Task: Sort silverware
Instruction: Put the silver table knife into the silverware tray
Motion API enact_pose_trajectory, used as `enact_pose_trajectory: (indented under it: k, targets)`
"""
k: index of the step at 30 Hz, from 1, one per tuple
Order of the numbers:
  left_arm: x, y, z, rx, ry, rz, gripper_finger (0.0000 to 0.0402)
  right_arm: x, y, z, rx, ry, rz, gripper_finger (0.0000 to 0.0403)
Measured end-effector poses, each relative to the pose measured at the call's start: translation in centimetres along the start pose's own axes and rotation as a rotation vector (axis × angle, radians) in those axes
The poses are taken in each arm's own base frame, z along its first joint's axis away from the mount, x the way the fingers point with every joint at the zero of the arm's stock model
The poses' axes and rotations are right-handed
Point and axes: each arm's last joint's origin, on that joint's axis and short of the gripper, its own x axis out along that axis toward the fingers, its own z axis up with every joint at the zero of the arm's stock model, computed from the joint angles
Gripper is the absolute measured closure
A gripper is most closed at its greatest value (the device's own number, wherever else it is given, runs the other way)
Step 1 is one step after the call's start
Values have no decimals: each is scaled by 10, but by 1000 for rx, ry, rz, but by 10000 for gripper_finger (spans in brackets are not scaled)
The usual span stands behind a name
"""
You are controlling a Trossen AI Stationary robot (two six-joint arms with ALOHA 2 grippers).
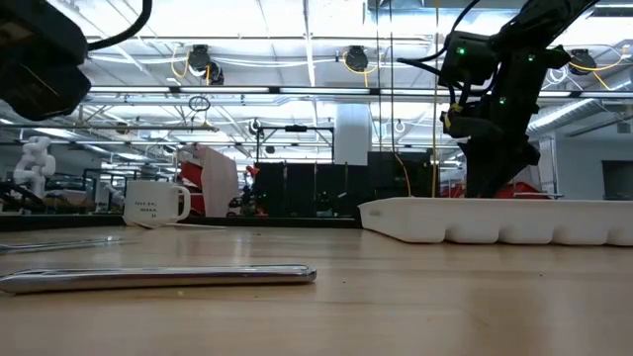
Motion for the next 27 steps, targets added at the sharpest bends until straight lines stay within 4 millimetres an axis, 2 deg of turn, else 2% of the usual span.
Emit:
enact_pose_trajectory:
  k: [3,7,11,14,18,23,27]
  targets:
    - [1,-3,-2,7,11,-24,325,0,0,0,1,0,8,202]
    - [1,-4,-1,53,-14,-47,257,0,1,1,-5,0,28,202]
    - [1,4,3,47,-70,36,186,0,2,1,-5,-2,32,202]
    - [1,9,6,42,-103,73,147,0,2,1,-5,-2,32,202]
    - [5,7,10,72,-112,37,125,0,2,1,-5,-2,33,202]
    - [8,4,20,127,-151,38,124,0,2,1,-5,-2,32,202]
    - [22,0,27,190,-138,88,123,0,2,1,-5,-2,32,202]
